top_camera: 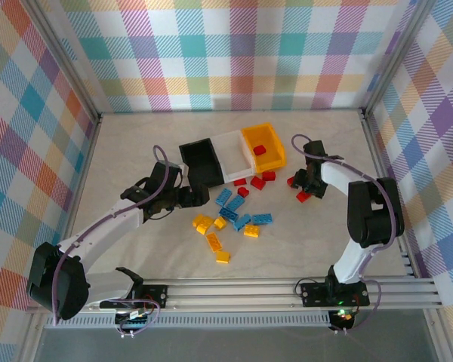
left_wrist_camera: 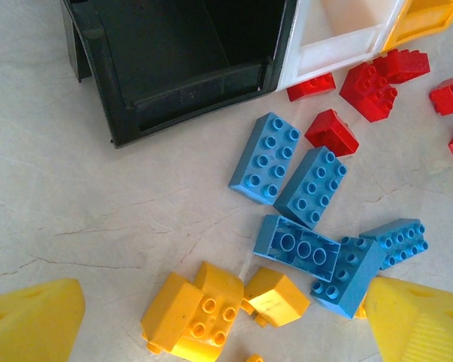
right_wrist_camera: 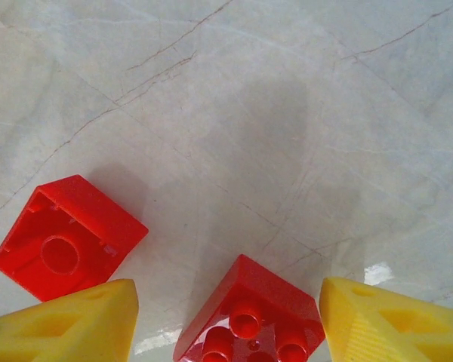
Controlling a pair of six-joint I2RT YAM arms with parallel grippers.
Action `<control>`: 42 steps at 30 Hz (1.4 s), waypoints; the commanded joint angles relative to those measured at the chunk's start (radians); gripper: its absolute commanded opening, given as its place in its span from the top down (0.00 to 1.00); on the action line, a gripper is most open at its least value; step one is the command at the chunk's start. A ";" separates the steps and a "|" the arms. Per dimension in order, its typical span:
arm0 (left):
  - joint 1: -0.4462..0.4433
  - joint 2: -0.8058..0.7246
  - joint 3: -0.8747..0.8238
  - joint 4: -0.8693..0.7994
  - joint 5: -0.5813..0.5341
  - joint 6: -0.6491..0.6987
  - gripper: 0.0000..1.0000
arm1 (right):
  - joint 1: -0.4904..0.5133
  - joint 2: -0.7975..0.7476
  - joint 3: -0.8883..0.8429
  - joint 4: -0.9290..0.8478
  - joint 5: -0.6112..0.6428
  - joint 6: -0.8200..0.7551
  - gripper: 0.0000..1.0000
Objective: Sort the legos into containers by color
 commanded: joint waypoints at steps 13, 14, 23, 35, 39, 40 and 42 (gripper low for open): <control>-0.005 0.007 -0.001 0.012 0.006 0.003 0.04 | -0.009 -0.069 -0.080 -0.038 0.005 0.016 0.39; -0.004 0.007 -0.002 0.013 0.008 0.000 0.04 | -0.009 -0.072 -0.084 -0.038 0.006 0.015 0.39; -0.005 -0.009 -0.004 -0.005 0.001 -0.001 0.04 | -0.010 -0.031 -0.052 -0.015 0.008 -0.007 0.44; -0.005 -0.009 -0.005 -0.004 -0.006 -0.006 0.04 | -0.009 -0.086 -0.088 -0.008 0.006 -0.013 0.62; -0.005 0.002 -0.004 0.005 -0.002 -0.013 0.04 | -0.008 -0.133 -0.107 -0.011 0.003 -0.016 0.65; -0.005 0.002 -0.005 0.006 -0.002 -0.014 0.04 | -0.008 -0.143 -0.107 -0.016 0.004 -0.017 0.66; -0.005 0.003 -0.006 0.009 -0.002 -0.015 0.04 | -0.008 -0.163 -0.107 -0.027 -0.003 -0.017 0.66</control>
